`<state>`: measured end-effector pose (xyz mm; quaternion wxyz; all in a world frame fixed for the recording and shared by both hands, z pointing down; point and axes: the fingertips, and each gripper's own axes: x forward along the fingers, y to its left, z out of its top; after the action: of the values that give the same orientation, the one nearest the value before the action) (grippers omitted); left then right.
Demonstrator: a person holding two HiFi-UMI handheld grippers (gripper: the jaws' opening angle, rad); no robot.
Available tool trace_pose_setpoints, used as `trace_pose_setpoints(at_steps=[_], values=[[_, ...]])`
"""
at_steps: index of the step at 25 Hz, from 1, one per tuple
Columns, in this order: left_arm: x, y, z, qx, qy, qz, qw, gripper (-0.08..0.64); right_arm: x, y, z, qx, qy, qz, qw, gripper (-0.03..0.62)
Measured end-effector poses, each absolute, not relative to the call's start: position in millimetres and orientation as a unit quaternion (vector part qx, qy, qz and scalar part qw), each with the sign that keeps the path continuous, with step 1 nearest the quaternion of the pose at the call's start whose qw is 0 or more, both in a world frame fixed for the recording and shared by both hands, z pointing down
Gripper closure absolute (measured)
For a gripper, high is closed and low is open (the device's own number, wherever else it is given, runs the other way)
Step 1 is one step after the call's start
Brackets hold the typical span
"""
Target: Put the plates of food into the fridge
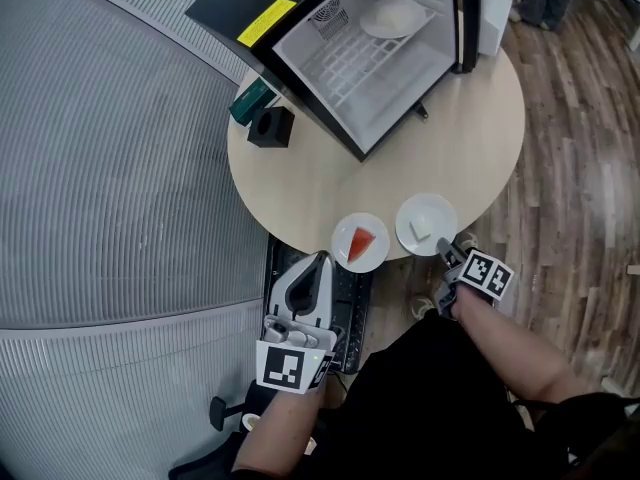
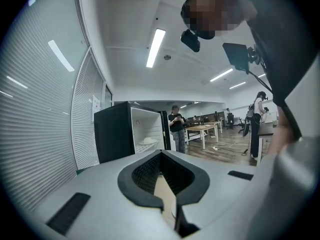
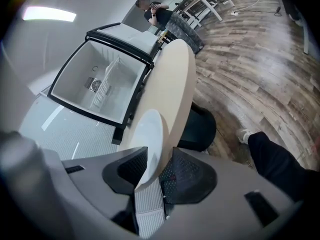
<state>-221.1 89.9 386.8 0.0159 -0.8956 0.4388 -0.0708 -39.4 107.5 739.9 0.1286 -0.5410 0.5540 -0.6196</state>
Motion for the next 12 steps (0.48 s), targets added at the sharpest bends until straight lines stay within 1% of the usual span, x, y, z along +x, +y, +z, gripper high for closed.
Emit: trace_pose_setpoints(at_steps=[4, 6, 9, 12], values=[[-230, 91, 389, -0.892, 0.444, -0.082, 0.028, 0.558, -42, 99, 753, -0.54, 0.543, -0.627, 0.143, 0.453], [-232, 92, 393, -0.891, 0.445, -0.084, 0.02, 0.558, -43, 95, 755, -0.532, 0.539, -0.632, 0.163, 0.433], [-233, 91, 392, -0.891, 0.445, -0.086, 0.023, 0.558, -44, 91, 755, -0.516, 0.533, -0.643, 0.192, 0.433], [-231, 89, 391, -0.893, 0.44, -0.085, 0.029, 0.558, -45, 94, 755, -0.511, 0.535, -0.644, 0.192, 0.433]])
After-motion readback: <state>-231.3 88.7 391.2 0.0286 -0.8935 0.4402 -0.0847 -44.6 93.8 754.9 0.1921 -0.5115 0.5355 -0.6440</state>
